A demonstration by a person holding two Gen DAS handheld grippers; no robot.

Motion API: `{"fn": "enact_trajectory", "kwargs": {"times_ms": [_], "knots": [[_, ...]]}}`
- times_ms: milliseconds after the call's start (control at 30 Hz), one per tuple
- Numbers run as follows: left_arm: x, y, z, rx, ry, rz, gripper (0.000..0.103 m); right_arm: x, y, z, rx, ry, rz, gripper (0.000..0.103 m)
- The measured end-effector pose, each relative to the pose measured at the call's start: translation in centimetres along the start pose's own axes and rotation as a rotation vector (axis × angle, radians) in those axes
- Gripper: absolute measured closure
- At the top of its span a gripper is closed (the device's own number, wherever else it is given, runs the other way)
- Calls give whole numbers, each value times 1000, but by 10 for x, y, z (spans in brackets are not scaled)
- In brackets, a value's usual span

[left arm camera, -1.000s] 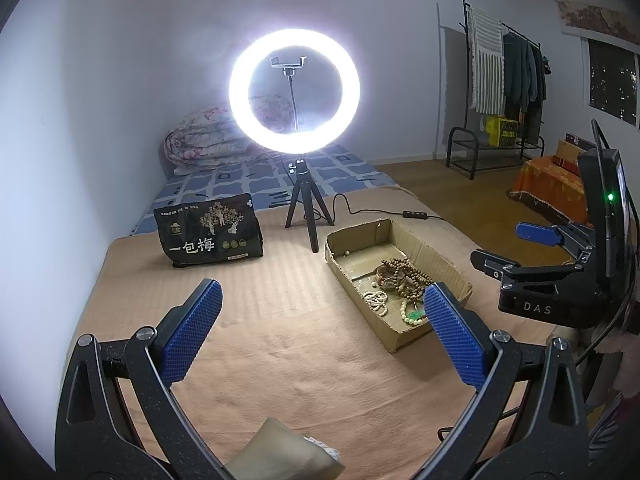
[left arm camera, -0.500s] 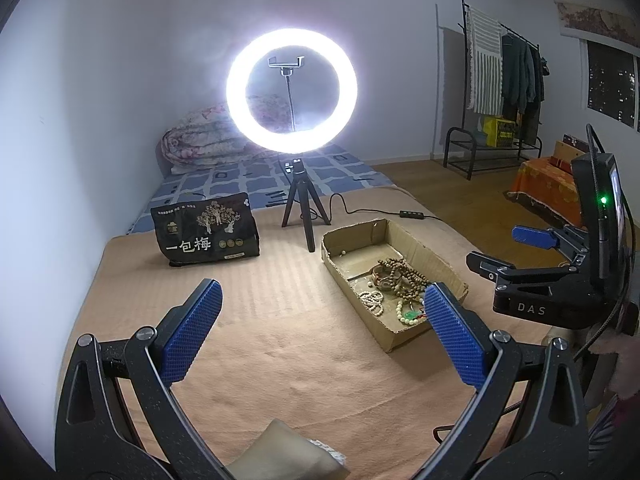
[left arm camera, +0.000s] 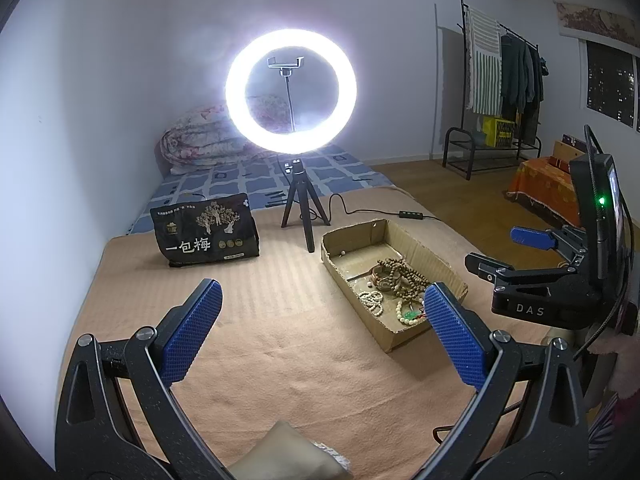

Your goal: Organize jewelry

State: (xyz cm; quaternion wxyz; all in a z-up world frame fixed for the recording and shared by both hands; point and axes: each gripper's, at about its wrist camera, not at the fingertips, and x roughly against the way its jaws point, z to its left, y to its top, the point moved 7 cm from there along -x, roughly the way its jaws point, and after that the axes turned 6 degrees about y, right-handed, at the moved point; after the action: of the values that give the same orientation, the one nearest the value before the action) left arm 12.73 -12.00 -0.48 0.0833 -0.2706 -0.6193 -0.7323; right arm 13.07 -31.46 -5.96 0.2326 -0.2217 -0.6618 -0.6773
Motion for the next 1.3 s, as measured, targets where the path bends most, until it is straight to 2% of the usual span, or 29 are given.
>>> {"fn": "enact_trajectory", "kwargs": {"times_ms": [467, 1100, 1300], "knots": [[-5, -5, 3, 28, -9, 29, 0, -3, -2, 1, -4, 1, 9, 23], [-4, -5, 6, 33, 0, 25, 0, -4, -3, 1, -5, -2, 17, 23], [-2, -3, 8, 22, 12, -3, 0, -5, -4, 2, -5, -2, 23, 23]]}}
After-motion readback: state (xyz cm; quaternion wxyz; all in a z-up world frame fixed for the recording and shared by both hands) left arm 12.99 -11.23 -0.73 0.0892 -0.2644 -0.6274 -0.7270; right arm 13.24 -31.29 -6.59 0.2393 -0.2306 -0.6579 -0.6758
